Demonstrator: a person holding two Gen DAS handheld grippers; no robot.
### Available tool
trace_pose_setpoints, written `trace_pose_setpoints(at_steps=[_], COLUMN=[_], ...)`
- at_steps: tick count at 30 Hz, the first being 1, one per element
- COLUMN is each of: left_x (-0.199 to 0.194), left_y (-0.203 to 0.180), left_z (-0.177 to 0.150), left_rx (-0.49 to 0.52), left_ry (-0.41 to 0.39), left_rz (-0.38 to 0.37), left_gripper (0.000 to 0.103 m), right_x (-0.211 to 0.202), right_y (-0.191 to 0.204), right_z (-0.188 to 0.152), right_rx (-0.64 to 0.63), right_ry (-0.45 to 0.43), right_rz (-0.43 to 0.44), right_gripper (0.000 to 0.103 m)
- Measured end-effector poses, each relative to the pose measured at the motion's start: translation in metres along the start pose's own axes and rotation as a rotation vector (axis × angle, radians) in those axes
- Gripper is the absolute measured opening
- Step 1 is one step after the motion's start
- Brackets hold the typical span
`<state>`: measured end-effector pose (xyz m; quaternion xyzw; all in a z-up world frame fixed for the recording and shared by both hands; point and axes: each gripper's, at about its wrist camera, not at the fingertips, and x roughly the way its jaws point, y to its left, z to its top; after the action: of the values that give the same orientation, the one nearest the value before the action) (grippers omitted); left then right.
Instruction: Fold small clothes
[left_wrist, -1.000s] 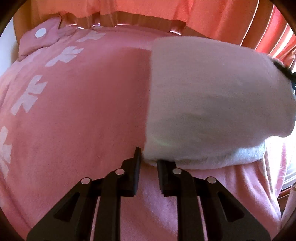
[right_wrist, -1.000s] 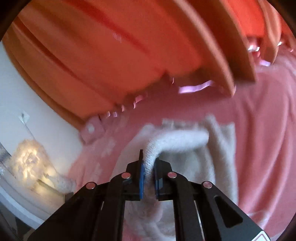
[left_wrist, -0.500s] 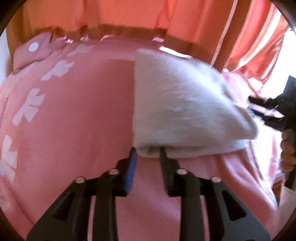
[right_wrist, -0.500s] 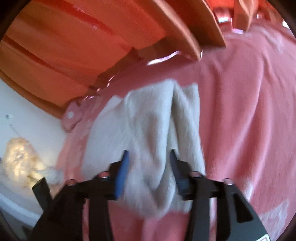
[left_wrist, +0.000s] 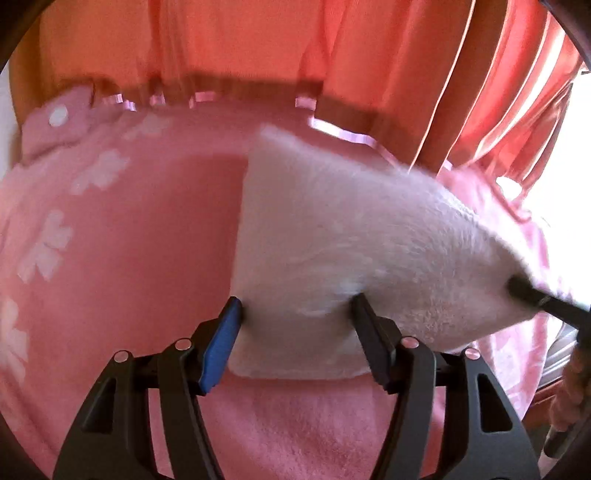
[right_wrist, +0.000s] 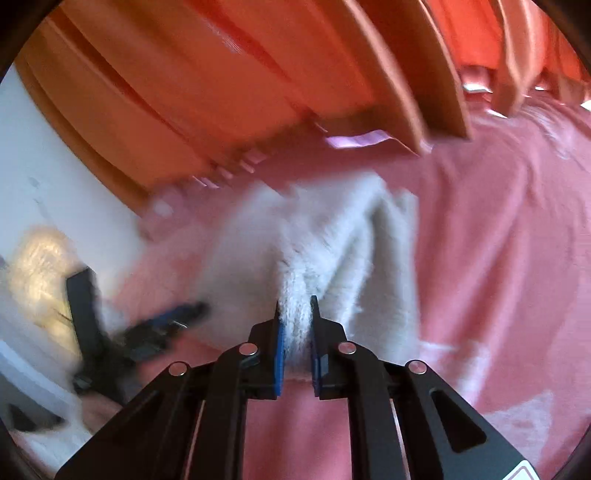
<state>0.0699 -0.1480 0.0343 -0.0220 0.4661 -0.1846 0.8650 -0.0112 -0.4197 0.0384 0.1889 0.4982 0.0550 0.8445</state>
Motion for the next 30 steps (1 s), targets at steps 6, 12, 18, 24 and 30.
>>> trace_pose_setpoints(at_steps=[6, 12, 18, 24, 30], left_x=[0.012, 0.011, 0.011, 0.012, 0.016], left_y=[-0.011, -0.008, -0.009, -0.009, -0.016], left_z=[-0.013, -0.012, -0.013, -0.011, -0.014], left_rx=[0.095, 0.075, 0.072, 0.074, 0.086], left_ry=[-0.016, -0.007, 0.005, -0.002, 0.001], left_rz=[0.091, 0.087, 0.082, 0.072, 0.096], left_gripper=[0.063, 0.064, 0.065, 0.068, 0.071], right_x=[0.006, 0.005, 0.059, 0.027, 0.03], right_y=[-0.01, -0.013, -0.004, -0.018, -0.023], right_z=[0.005, 0.067, 0.091, 0.089, 0.075], right_rx=[0.079, 0.163, 0.165, 0.167, 0.182], right_ry=[0.03, -0.09, -0.067, -0.179, -0.103], right_rz=[0.052, 0.023, -0.002, -0.006, -0.037], right_gripper=[0.022, 0.058, 0.014, 0.01, 0.017])
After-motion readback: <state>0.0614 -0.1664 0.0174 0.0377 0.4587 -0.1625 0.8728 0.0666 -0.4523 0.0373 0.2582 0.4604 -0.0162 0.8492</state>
